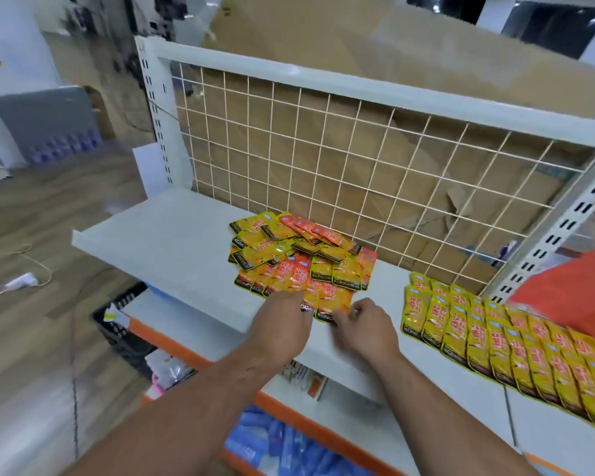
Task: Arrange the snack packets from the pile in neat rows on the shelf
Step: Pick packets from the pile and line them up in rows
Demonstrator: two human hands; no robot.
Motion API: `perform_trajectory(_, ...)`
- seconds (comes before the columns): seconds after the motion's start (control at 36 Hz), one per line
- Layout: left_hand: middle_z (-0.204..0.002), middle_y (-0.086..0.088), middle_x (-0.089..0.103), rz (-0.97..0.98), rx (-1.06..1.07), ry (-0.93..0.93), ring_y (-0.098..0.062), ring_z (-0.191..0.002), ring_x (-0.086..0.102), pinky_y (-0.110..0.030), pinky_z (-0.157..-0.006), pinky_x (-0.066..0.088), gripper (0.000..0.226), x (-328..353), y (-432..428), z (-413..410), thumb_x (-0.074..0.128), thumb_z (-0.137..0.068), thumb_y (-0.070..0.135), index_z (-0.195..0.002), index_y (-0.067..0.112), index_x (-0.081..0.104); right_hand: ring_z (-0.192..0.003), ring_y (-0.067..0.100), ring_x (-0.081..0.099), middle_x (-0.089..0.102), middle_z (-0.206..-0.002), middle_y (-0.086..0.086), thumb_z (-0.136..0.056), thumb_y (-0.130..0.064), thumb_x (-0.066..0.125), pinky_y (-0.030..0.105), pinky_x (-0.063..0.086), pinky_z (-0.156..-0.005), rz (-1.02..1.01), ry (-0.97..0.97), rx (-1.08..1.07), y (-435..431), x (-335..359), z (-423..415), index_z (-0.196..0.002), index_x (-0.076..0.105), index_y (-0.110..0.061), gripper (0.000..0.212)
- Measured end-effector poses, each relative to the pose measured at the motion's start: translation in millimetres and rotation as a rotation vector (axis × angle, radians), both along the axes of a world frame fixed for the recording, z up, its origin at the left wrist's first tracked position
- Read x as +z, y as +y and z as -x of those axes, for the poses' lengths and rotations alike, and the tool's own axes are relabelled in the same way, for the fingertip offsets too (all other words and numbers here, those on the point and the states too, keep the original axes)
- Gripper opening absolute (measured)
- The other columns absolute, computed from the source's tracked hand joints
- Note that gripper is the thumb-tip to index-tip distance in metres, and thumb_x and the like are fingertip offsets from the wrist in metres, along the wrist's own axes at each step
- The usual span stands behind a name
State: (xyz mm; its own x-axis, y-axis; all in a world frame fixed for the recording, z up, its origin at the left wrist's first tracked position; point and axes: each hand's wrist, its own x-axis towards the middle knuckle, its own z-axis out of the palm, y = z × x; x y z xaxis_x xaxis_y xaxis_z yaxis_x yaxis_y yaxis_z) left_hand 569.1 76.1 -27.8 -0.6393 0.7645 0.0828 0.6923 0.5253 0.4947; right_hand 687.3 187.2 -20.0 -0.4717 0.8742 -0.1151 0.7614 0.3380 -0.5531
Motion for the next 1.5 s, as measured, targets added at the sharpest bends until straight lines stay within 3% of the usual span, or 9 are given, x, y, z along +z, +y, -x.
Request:
perform_trajectory(0.19, -0.122, -0.008, 0.057, 0.006, 0.115, -0.015, -0.025, -0.116, 0.05, -0.041, -0.086, 0.051, 0.048, -4.4, 32.6, 1.9, 0.049, -0.096, 0.049, -0.128, 0.013, 0.051, -0.103, 0.027, 0.062, 0.059, -0.109, 0.003, -0.075, -0.077, 0.05, 0.04, 0.052, -0.083, 0.069, -0.079, -0.109, 10.4, -2.3, 21.7, -0.106, 0.047, -0.018, 0.067)
perform_trajectory(0.47, -0.126, -0.003, 0.051, -0.052, 0.195, -0.032, -0.022, -0.116, 0.049, -0.039, -0.09, 0.048, 0.059, -20.8, 46.8, 2.2, 0.057, -0.088, 0.055, -0.132, 0.017, 0.048, -0.109, 0.029, 0.06, 0.053, -0.116, 0.004, -0.082, -0.067, 0.055, 0.038, 0.048, -0.081, 0.021, -0.142, -0.056, 26.1, -10.4, 21.8, -0.121, 0.043, -0.022, 0.061)
perform_trajectory(0.72, -0.122, 0.002, 0.06, -0.124, 0.272, -0.137, -0.019, -0.113, 0.056, -0.037, -0.091, 0.047, 0.044, -14.9, 45.4, -0.4, 0.062, -0.089, 0.041, -0.127, 0.02, 0.055, -0.101, 0.027, 0.062, 0.056, -0.108, 0.001, -0.074, -0.055, 0.061, 0.036, 0.051, -0.081, 0.068, -0.104, -0.041, 33.3, -12.7, 17.0, -0.109, 0.048, -0.021, 0.051)
perform_trajectory(0.92, -0.088, 0.012, 0.06, -0.119, 0.368, -0.198, -0.021, -0.082, 0.059, -0.03, -0.071, 0.043, 0.037, -14.2, 45.5, -2.2, 0.06, -0.083, 0.04, -0.115, 0.027, 0.048, -0.095, 0.025, 0.064, 0.062, -0.101, -0.001, -0.069, -0.045, 0.067, 0.033, 0.049, -0.074, 0.148, -0.012, -0.058, 37.8, -13.5, 12.6, -0.106, 0.047, -0.019, 0.049)
perform_trajectory(1.08, -0.074, 0.014, 0.057, -0.128, 0.355, -0.229, -0.017, -0.073, 0.059, -0.032, -0.067, 0.048, 0.054, -11.8, 41.7, -5.8, 0.061, -0.082, 0.03, -0.132, 0.026, 0.041, -0.092, 0.025, 0.063, 0.061, -0.094, 0.0, -0.075, -0.035, 0.071, 0.032, 0.044, -0.068, 0.227, 0.03, -0.089, 42.4, -14.0, 9.5, -0.108, 0.045, -0.016, 0.046)
perform_trajectory(1.19, -0.088, 0.007, 0.063, -0.131, 0.322, -0.284, -0.021, -0.08, 0.062, -0.034, -0.074, 0.053, 0.057, -6.6, 41.3, -1.3, 0.061, -0.082, 0.029, -0.137, 0.024, 0.046, -0.084, 0.029, 0.067, 0.066, -0.086, 0.006, -0.077, -0.023, 0.069, 0.029, 0.045, -0.062, 0.294, 0.054, -0.134, 46.7, -8.3, 10.0, -0.083, 0.06, -0.011, 0.016)
perform_trajectory(1.33, -0.096, -0.003, 0.072, -0.187, 0.32, -0.426, -0.025, -0.087, 0.065, -0.028, -0.074, 0.05, 0.056, 9.9, 37.2, 6.9, 0.061, -0.08, 0.019, -0.135, 0.015, 0.056, -0.042, 0.021, 0.042, 0.047, -0.055, 0.012, -0.079, -0.002, 0.066, 0.021, 0.031, -0.043, 0.496, 0.215, -0.268, 38.2, 16.9, -8.4, -0.066, 0.05, -0.007, 0.02)
perform_trajectory(1.42, -0.124, -0.008, 0.066, -0.17, 0.311, -0.442, -0.03, -0.112, 0.06, -0.032, -0.087, 0.047, 0.057, 16.7, 27.8, 5.6, 0.058, -0.075, 0.023, -0.13, 0.011, 0.06, -0.04, 0.016, 0.033, 0.042, -0.054, 0.008, -0.084, 0.0, 0.063, 0.017, 0.024, -0.042, 0.574, 0.258, -0.315, 23.0, 27.9, -21.4, -0.066, 0.05, -0.008, 0.023)
perform_trajectory(1.5, -0.128, -0.008, 0.06, -0.183, 0.332, -0.519, -0.031, -0.115, 0.057, -0.03, -0.086, 0.044, 0.05, 23.5, 15.3, -2.3, 0.06, -0.081, 0.012, -0.13, 0.009, 0.056, -0.043, 0.016, 0.031, 0.042, -0.055, 0.006, -0.085, 0.002, 0.06, 0.017, 0.024, -0.044, 0.625, 0.338, -0.366, 3.9, 29.2, -31.8, -0.063, 0.05, -0.009, 0.027)
